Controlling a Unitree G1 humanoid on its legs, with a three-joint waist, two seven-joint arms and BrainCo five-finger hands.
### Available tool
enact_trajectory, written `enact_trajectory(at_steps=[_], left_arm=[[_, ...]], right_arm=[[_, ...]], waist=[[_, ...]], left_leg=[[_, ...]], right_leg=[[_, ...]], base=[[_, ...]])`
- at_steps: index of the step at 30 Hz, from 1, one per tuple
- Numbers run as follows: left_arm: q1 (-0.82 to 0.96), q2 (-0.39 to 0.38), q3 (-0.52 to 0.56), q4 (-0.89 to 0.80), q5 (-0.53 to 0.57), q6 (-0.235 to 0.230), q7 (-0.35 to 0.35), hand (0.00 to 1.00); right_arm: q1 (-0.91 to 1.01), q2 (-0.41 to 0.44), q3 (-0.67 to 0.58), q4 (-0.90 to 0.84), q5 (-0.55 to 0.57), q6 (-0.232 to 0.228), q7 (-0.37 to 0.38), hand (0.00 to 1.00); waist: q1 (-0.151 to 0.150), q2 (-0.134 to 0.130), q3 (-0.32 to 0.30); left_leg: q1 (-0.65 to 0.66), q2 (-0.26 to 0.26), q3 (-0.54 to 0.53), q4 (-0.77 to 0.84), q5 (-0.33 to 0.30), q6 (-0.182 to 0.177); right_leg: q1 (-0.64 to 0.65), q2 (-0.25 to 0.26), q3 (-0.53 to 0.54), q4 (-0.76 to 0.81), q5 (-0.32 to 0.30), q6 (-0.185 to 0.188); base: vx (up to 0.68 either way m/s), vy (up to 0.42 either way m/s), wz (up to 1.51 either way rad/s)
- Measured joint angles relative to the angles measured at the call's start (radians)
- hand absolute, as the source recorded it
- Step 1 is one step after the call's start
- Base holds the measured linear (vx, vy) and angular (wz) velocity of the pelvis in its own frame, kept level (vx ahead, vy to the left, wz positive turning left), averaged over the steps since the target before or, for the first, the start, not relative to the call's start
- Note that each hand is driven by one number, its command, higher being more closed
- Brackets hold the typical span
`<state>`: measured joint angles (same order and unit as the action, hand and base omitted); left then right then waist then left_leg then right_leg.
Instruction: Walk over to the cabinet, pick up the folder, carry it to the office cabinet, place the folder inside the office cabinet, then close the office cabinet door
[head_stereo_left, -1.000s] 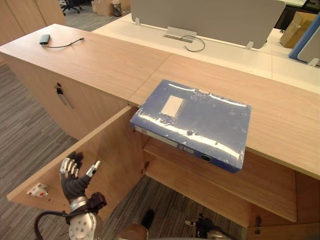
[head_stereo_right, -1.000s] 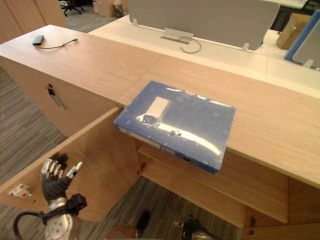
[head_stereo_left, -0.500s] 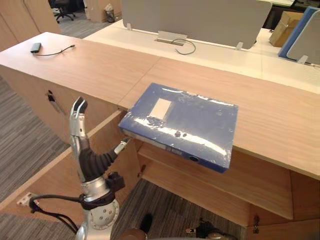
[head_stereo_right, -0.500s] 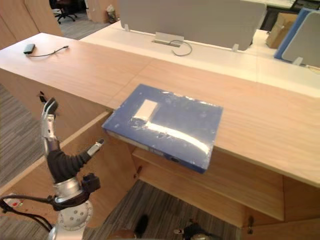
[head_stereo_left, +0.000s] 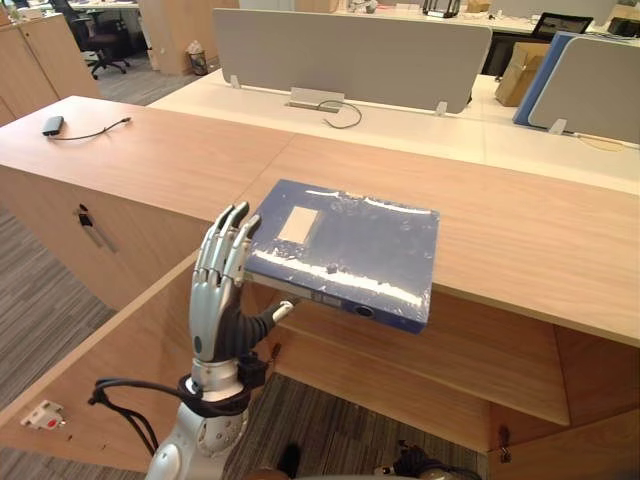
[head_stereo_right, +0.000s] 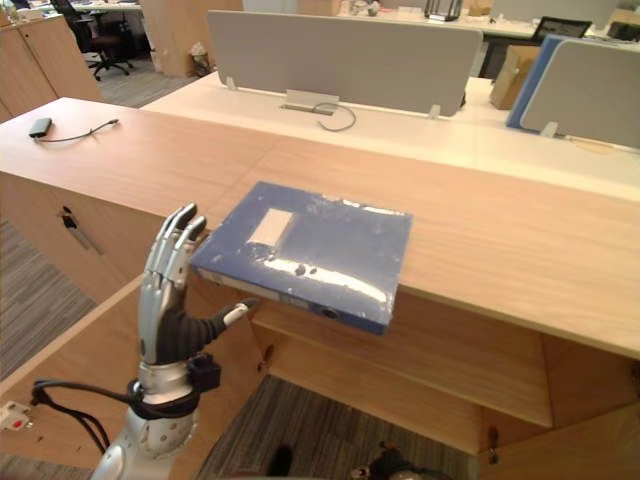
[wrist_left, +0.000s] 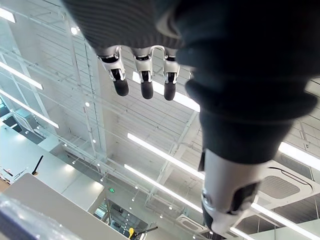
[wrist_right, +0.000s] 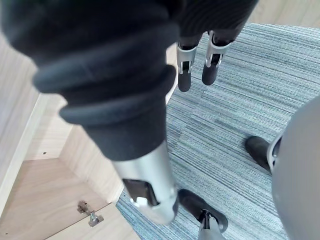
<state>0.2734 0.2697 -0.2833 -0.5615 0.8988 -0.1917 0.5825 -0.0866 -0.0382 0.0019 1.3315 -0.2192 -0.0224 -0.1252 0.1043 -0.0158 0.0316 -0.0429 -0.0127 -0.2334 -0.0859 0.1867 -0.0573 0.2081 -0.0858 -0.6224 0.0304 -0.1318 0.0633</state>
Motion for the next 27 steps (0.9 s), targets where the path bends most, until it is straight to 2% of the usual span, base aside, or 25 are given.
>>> enact_trajectory(at_steps=[6,13,18,25,27], left_arm=[[-0.004,0.02,-0.02,0.015,0.023,-0.001,-0.012,0.0],[-0.046,0.047,-0.076,0.132,0.062,-0.002,-0.039,0.0],[-0.069,0.059,-0.093,0.209,0.098,0.001,-0.066,0.0],[-0.104,0.076,-0.102,0.258,0.115,0.003,-0.077,0.0],[-0.116,0.1,-0.101,0.306,0.118,0.006,-0.084,0.0]], right_arm=[[0.0,0.0,0.0,0.0,-0.002,0.0,0.0,0.0],[0.0,0.0,0.001,-0.001,-0.004,0.0,0.004,0.0],[0.001,0.0,0.001,-0.001,-0.005,0.0,0.005,0.0],[0.002,-0.002,0.0,-0.005,-0.026,0.0,0.006,0.0],[0.002,-0.002,0.0,-0.023,-0.037,-0.001,0.007,0.0]], waist=[[-0.006,0.0,0.0],[-0.012,0.0,-0.002],[-0.034,0.0,-0.024],[-0.04,0.003,-0.026],[-0.051,0.004,-0.026]], left_leg=[[0.001,0.001,0.006,0.0,0.0,0.0],[0.002,0.007,0.023,-0.001,-0.001,0.0],[-0.007,0.008,0.032,0.0,0.0,0.0],[-0.004,0.019,0.054,-0.001,-0.002,-0.002],[0.01,0.019,0.054,-0.004,-0.004,-0.003]], right_leg=[[-0.001,0.0,0.005,0.0,0.0,0.0],[-0.013,-0.002,0.025,0.006,0.001,-0.001],[-0.023,-0.003,0.03,0.008,0.002,-0.003],[-0.034,0.004,0.056,0.005,0.007,-0.011],[-0.019,0.004,0.058,-0.003,0.008,-0.011]], base=[[0.0,0.0,0.0],[0.0,-0.012,-0.08],[0.0,-0.007,-0.03],[0.0,-0.015,-0.11],[-0.01,-0.028,-0.03]])
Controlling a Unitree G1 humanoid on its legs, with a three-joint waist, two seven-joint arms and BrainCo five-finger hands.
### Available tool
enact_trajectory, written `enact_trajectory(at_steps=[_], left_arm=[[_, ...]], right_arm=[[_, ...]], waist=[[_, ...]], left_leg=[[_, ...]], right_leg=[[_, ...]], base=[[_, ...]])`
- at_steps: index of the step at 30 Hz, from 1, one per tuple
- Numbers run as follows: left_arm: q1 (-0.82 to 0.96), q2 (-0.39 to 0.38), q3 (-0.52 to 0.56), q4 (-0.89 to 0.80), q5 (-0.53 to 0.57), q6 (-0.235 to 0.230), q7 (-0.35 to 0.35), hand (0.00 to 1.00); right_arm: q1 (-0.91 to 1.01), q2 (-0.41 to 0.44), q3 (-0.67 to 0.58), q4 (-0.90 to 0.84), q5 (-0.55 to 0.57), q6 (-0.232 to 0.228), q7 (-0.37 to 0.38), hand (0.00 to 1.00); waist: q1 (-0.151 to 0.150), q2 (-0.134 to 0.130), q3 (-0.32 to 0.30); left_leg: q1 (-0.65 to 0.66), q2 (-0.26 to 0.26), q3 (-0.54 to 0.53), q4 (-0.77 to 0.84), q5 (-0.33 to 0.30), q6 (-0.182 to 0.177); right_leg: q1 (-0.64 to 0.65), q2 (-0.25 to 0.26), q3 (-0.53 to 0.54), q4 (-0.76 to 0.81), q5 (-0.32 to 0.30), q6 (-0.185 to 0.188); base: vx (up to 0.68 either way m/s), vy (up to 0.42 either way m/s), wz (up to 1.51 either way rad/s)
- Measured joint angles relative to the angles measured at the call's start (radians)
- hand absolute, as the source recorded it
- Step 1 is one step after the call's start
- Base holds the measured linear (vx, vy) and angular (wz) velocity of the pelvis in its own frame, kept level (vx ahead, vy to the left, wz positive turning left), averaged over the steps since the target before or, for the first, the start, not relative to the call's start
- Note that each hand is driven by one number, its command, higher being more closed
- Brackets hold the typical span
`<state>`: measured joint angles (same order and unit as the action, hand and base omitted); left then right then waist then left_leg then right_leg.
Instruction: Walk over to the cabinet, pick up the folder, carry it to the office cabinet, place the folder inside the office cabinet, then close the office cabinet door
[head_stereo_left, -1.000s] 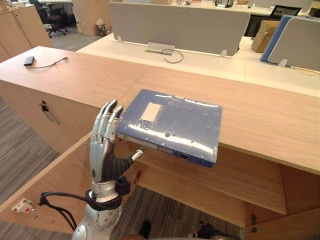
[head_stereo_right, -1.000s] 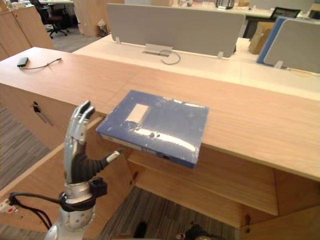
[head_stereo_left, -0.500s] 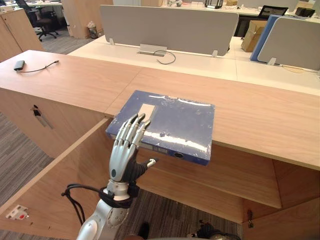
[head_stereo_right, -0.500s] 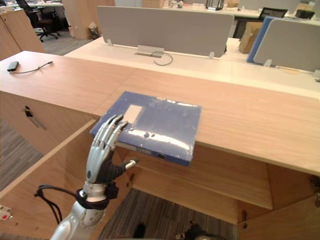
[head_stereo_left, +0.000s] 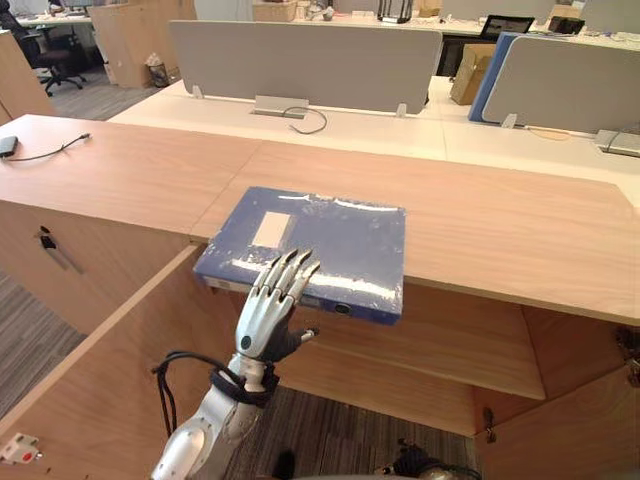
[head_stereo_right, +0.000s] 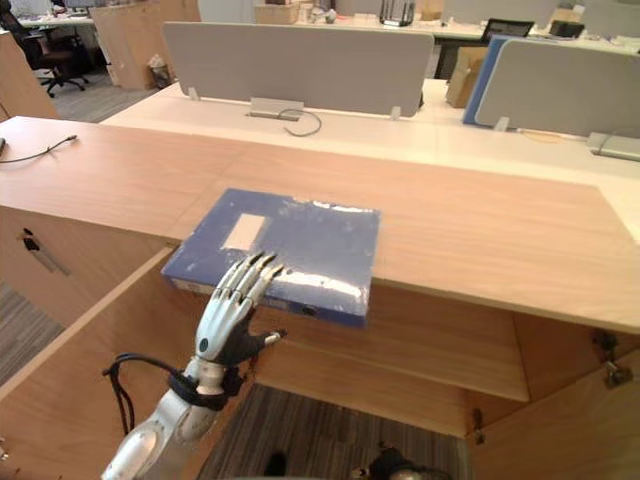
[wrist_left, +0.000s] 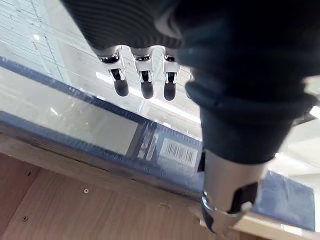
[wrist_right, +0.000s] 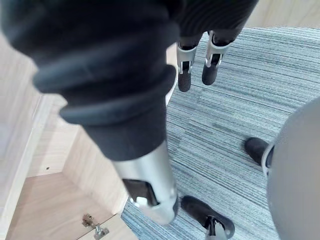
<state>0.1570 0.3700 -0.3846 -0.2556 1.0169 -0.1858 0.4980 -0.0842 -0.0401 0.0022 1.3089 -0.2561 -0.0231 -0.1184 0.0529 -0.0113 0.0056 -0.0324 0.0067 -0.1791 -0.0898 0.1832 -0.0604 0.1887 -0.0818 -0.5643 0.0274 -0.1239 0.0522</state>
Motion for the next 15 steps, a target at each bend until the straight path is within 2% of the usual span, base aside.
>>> enact_trajectory(at_steps=[9,15], left_arm=[[-0.047,0.015,0.001,0.065,0.039,0.004,-0.004,0.0],[-0.077,0.025,0.001,0.107,0.049,0.023,-0.004,0.0]], right_arm=[[-0.002,0.0,-0.001,-0.028,0.0,-0.001,0.002,0.0],[-0.003,0.0,-0.001,-0.05,0.0,0.0,0.002,0.0]], waist=[[-0.011,0.006,0.001],[-0.022,0.014,0.008]], left_leg=[[0.002,0.002,0.002,-0.002,-0.007,-0.005],[0.018,0.001,0.017,-0.002,-0.017,-0.009]], right_leg=[[0.008,0.007,0.002,-0.024,0.004,-0.002],[0.027,0.008,0.015,-0.04,0.006,-0.001]], base=[[0.0,-0.005,0.0],[0.03,-0.019,-0.06]])
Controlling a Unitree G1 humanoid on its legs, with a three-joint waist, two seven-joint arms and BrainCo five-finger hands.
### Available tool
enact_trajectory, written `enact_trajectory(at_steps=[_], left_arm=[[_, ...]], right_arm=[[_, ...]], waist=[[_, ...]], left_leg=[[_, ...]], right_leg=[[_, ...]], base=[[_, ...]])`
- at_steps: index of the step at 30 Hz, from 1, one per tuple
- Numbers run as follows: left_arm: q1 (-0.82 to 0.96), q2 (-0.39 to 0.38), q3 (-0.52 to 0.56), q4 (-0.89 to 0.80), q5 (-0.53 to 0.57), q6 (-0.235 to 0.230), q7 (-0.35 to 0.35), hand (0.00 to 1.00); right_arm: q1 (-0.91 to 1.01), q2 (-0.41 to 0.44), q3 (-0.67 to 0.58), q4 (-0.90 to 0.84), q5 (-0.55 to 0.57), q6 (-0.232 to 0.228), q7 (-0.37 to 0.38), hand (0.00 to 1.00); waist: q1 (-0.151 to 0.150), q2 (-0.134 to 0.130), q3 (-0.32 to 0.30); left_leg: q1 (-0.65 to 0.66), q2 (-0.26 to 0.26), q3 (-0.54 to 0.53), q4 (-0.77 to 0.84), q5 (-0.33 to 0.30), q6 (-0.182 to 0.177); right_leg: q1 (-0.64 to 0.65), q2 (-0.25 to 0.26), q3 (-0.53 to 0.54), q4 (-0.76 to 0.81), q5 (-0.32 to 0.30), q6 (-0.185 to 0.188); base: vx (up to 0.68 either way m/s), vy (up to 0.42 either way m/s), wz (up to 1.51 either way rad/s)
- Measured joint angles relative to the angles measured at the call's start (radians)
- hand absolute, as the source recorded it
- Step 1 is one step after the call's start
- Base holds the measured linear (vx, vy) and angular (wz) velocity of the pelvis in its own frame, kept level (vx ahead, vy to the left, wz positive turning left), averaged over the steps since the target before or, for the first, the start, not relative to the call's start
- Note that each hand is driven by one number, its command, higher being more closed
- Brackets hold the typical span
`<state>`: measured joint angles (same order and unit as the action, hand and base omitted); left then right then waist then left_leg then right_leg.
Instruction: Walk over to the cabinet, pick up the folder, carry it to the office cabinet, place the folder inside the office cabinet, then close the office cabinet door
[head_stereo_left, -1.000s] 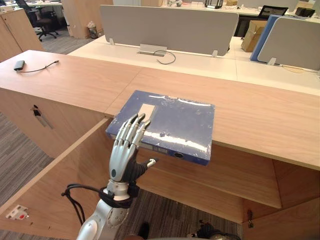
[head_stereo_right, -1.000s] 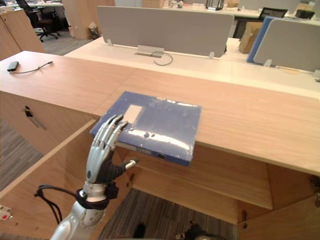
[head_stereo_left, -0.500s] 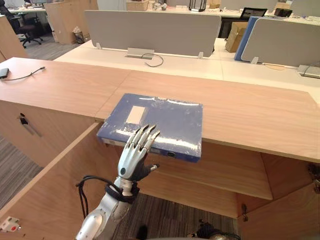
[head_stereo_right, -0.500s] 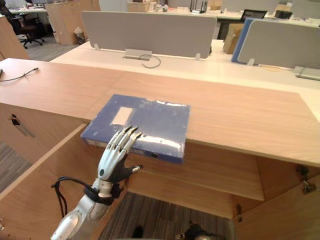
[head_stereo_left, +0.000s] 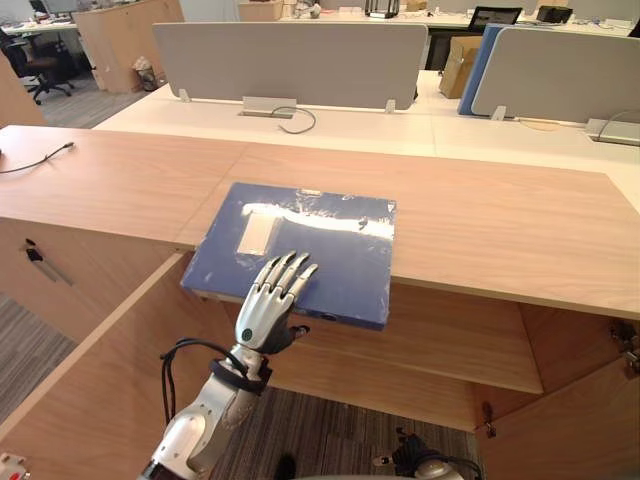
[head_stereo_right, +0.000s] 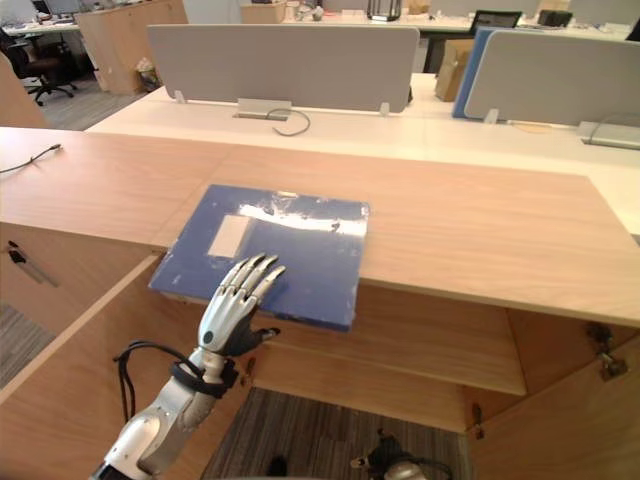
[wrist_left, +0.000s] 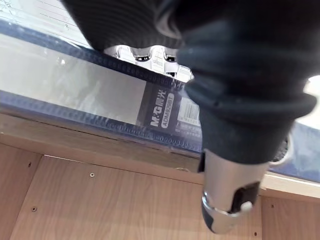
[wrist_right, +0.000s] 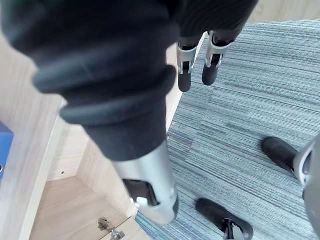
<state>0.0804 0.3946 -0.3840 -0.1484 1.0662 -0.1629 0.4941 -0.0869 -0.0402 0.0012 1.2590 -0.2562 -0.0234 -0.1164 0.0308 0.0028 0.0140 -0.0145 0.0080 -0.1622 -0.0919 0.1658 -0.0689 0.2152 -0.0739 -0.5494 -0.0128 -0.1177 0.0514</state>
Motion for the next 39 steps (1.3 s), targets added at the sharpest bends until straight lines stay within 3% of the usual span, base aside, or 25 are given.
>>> enact_trajectory(at_steps=[6,17,18,35,37,39], left_arm=[[-0.034,0.006,0.0,0.035,0.027,0.019,0.003,0.0],[-0.076,0.015,0.0,0.043,0.034,0.038,0.007,0.0],[-0.079,0.022,0.0,0.043,0.036,0.041,0.007,1.0],[-0.186,0.027,0.014,0.067,0.103,0.071,0.07,1.0],[-0.185,0.006,0.026,0.06,0.104,0.081,0.068,1.0],[-0.153,-0.081,0.089,-0.034,0.088,0.109,0.064,1.0]], right_arm=[[-0.003,-0.001,0.0,-0.01,0.0,0.0,0.007,0.0],[-0.005,-0.002,0.0,-0.011,-0.001,0.0,0.007,0.0],[-0.007,-0.002,0.0,-0.011,-0.001,0.0,0.007,0.0],[-0.008,-0.004,0.0,-0.012,-0.001,0.0,0.006,0.0],[-0.007,-0.004,0.0,-0.011,-0.001,0.0,0.006,0.0],[0.001,-0.005,-0.003,-0.008,0.0,0.0,0.003,0.0]], waist=[[-0.014,0.013,0.008],[-0.026,0.014,0.009],[-0.027,0.014,0.009],[-0.041,0.02,0.015],[-0.041,0.02,0.015],[-0.039,0.021,0.016]], left_leg=[[0.015,0.001,0.011,-0.001,-0.006,-0.001],[0.018,0.001,0.022,0.0,-0.012,-0.001],[0.019,0.001,0.028,0.0,-0.012,-0.001],[0.035,0.001,0.04,-0.001,-0.018,0.002],[0.035,0.001,0.041,-0.001,-0.019,0.002],[0.03,0.002,0.046,0.0,-0.02,0.002]], right_leg=[[0.013,0.0,0.008,-0.003,0.001,0.0],[0.017,0.0,0.017,-0.016,0.007,0.003],[0.017,0.0,0.021,-0.016,0.007,0.003],[0.029,-0.002,0.036,-0.021,0.011,0.005],[0.03,-0.002,0.036,-0.024,0.011,0.005],[0.023,-0.003,0.041,-0.023,0.011,0.004]], base=[[0.01,-0.009,-0.05],[0.0,-0.001,-0.01],[0.02,-0.003,-0.08],[0.0,0.0,-0.02],[0.0,0.0,0.0],[0.01,0.003,-0.05]])
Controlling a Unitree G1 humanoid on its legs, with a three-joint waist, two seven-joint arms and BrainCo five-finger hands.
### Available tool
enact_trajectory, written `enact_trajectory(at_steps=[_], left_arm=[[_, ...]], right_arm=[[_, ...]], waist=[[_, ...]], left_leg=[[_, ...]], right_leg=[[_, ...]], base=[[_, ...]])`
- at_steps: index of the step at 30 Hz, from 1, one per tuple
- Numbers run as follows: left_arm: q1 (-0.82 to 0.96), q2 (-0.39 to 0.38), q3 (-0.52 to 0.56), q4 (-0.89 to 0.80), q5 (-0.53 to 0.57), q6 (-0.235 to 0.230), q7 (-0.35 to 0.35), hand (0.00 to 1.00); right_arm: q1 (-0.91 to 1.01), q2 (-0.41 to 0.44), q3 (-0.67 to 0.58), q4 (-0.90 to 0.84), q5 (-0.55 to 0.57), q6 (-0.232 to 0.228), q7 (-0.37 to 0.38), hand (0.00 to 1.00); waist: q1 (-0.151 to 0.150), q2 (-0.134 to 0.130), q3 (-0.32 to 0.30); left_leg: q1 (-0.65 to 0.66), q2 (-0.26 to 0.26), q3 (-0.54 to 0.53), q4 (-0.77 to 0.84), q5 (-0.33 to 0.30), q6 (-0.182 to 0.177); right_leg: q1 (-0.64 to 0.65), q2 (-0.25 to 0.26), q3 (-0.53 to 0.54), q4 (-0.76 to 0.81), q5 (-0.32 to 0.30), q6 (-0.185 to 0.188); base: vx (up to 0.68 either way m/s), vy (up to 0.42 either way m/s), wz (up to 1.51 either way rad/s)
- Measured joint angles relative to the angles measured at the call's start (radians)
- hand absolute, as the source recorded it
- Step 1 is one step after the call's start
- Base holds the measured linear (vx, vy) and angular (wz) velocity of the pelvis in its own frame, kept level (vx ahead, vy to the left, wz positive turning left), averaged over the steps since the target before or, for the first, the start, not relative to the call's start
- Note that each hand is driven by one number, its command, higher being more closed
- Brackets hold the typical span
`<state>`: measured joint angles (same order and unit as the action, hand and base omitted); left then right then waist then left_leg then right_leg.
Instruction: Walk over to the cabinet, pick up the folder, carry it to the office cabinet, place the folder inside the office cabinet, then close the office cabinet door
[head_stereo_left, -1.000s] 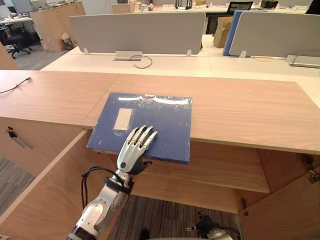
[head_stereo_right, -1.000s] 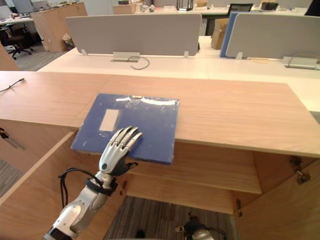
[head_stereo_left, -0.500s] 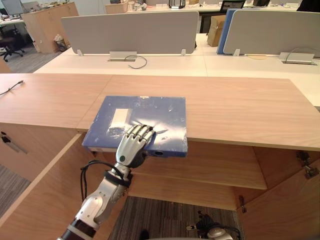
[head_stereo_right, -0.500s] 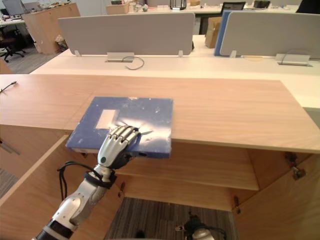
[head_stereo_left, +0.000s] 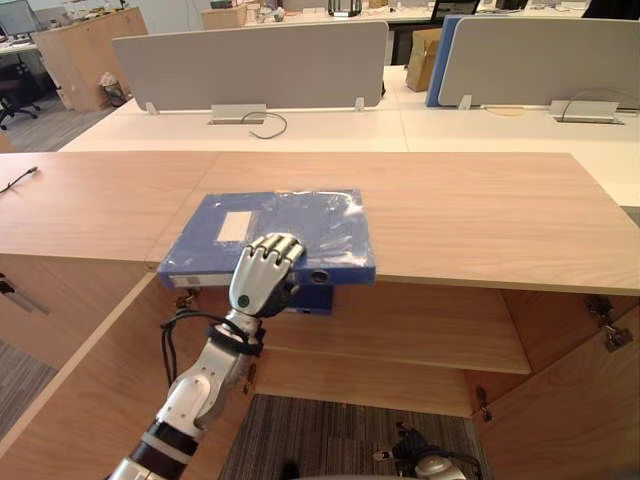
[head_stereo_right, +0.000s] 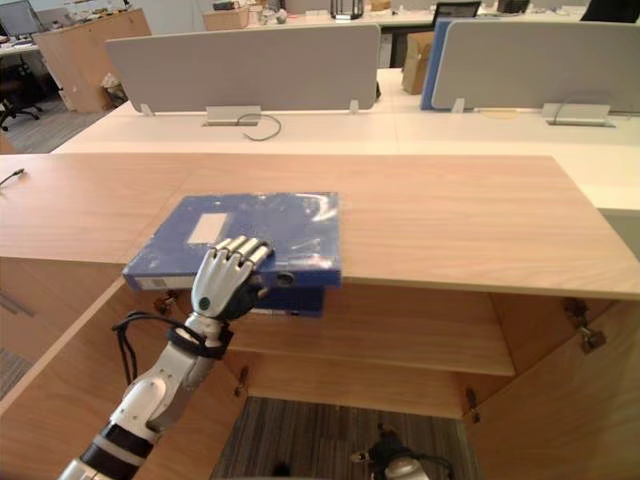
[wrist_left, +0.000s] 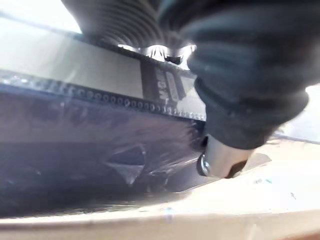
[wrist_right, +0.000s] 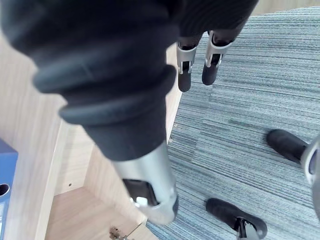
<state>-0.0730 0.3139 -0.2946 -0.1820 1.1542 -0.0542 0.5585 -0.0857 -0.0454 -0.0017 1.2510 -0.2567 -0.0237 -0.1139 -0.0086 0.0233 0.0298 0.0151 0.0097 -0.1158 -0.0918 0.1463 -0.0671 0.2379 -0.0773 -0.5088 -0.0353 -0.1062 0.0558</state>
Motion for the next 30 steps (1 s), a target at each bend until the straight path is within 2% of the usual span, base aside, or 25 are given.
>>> enact_trajectory(at_steps=[2,4,5,7,8,10,11,13,14,15,18,23,26,28,30], left_arm=[[0.041,-0.086,0.054,-0.109,-0.048,0.019,0.001,1.0],[0.11,-0.188,0.104,-0.304,-0.253,0.023,0.015,1.0],[0.125,-0.2,0.109,-0.345,-0.301,0.019,0.017,1.0],[0.183,-0.202,0.141,-0.442,-0.654,-0.081,-0.013,1.0],[0.196,-0.202,0.155,-0.454,-0.758,-0.109,-0.032,1.0],[0.246,-0.212,0.216,-0.475,-1.147,-0.198,-0.119,1.0],[0.265,-0.217,0.236,-0.481,-1.24,-0.216,-0.146,1.0],[0.323,-0.259,0.31,-0.499,-1.496,-0.249,-0.23,1.0],[0.332,-0.269,0.328,-0.499,-1.536,-0.253,-0.247,1.0],[0.351,-0.287,0.36,-0.5,-1.625,-0.266,-0.277,1.0],[0.395,-0.334,0.424,-0.539,-1.751,-0.298,-0.312,1.0],[0.436,-0.369,0.477,-0.586,-1.842,-0.328,-0.345,1.0],[0.449,-0.372,0.477,-0.585,-1.852,-0.327,-0.348,1.0],[0.449,-0.372,0.475,-0.585,-1.851,-0.324,-0.348,1.0],[0.448,-0.371,0.471,-0.585,-1.849,-0.317,-0.349,1.0]], right_arm=[[0.012,0.0,-0.017,0.001,0.001,0.002,-0.005,0.0],[0.023,-0.011,-0.036,0.001,0.055,0.003,-0.014,0.0],[0.028,-0.012,-0.046,0.0,0.07,0.003,-0.016,0.0],[0.049,-0.024,-0.055,-0.004,0.189,0.002,-0.025,0.0],[0.053,-0.026,-0.055,-0.013,0.217,0.002,-0.026,0.0],[0.115,-0.023,-0.057,-0.178,0.288,0.003,-0.032,0.0],[0.135,-0.018,-0.058,-0.249,0.302,0.002,-0.036,0.0],[0.213,0.012,-0.073,-0.554,0.338,-0.011,-0.053,0.0],[0.229,0.023,-0.086,-0.621,0.349,-0.017,-0.057,0.0],[0.255,0.045,-0.11,-0.745,0.364,-0.03,-0.072,0.0],[0.308,0.107,-0.158,-1.029,0.396,-0.064,-0.109,0.0],[0.317,0.109,-0.162,-1.458,0.389,-0.112,-0.153,0.0],[0.305,0.109,-0.129,-1.61,0.385,-0.139,-0.163,0.0],[0.291,0.109,-0.078,-1.686,0.377,-0.157,-0.162,0.0],[0.248,0.11,0.001,-1.74,0.379,-0.194,-0.144,0.0]], waist=[[0.001,0.0,0.0],[0.004,0.001,0.0],[0.006,0.001,0.0],[0.023,0.005,-0.001],[0.023,0.006,-0.001],[0.01,0.012,0.001],[0.003,0.013,0.002],[-0.016,0.014,0.002],[-0.021,0.014,0.002],[-0.029,0.014,0.002],[-0.034,0.011,0.004],[-0.031,0.011,0.003],[-0.03,0.01,0.004],[-0.034,0.01,0.004],[-0.035,0.009,0.004]], left_leg=[[-0.004,0.0,0.005,0.004,-0.001,0.0],[-0.013,0.004,0.019,0.004,-0.002,0.0],[-0.015,0.005,0.023,0.004,-0.002,0.0],[-0.014,0.014,0.056,0.004,-0.01,0.0],[-0.014,0.016,0.063,0.004,-0.011,0.0],[-0.015,0.021,0.083,0.004,-0.014,0.002],[-0.015,0.023,0.093,0.004,-0.016,0.003],[-0.015,0.031,0.129,0.004,-0.023,0.003],[-0.015,0.032,0.133,0.004,-0.024,0.004],[-0.013,0.032,0.139,0.004,-0.026,0.004],[-0.01,0.036,0.165,0.005,-0.032,0.004],[0.015,0.039,0.204,0.005,-0.045,0.007],[0.024,0.042,0.217,0.005,-0.049,0.006],[0.025,0.043,0.221,0.005,-0.05,0.006],[0.027,0.043,0.225,0.005,-0.051,0.005]], right_leg=[[-0.008,-0.002,0.007,0.003,0.0,0.0],[-0.026,-0.002,0.022,0.009,0.0,-0.001],[-0.03,-0.002,0.025,0.01,0.0,-0.001],[-0.048,-0.001,0.058,0.017,0.001,-0.003],[-0.051,-0.001,0.065,0.018,0.001,-0.004],[-0.07,-0.001,0.093,0.027,0.003,-0.006],[-0.076,-0.001,0.103,0.03,0.003,-0.006],[-0.1,-0.001,0.142,0.043,0.005,-0.008],[-0.103,-0.001,0.146,0.043,0.005,-0.009],[-0.106,-0.001,0.154,0.045,0.005,-0.009],[-0.119,-0.003,0.181,0.052,0.005,-0.009],[-0.116,-0.005,0.22,0.057,0.005,-0.009],[-0.116,-0.003,0.236,0.06,0.005,-0.009],[-0.117,-0.003,0.24,0.061,0.005,-0.008],[-0.117,-0.003,0.244,0.062,0.005,-0.008]], base=[[0.02,0.005,-0.11],[0.03,0.007,-0.18],[0.02,0.005,-0.19],[0.0,0.009,-0.34],[0.0,0.015,-0.41],[-0.01,0.017,-0.35],[-0.01,0.03,-0.46],[-0.01,0.031,-0.48],[-0.01,0.022,-0.28],[-0.01,0.022,-0.16],[0.0,0.026,-0.24],[0.0,0.025,-0.23],[-0.02,0.014,-0.17],[-0.02,0.009,-0.07],[-0.02,0.013,-0.06]])
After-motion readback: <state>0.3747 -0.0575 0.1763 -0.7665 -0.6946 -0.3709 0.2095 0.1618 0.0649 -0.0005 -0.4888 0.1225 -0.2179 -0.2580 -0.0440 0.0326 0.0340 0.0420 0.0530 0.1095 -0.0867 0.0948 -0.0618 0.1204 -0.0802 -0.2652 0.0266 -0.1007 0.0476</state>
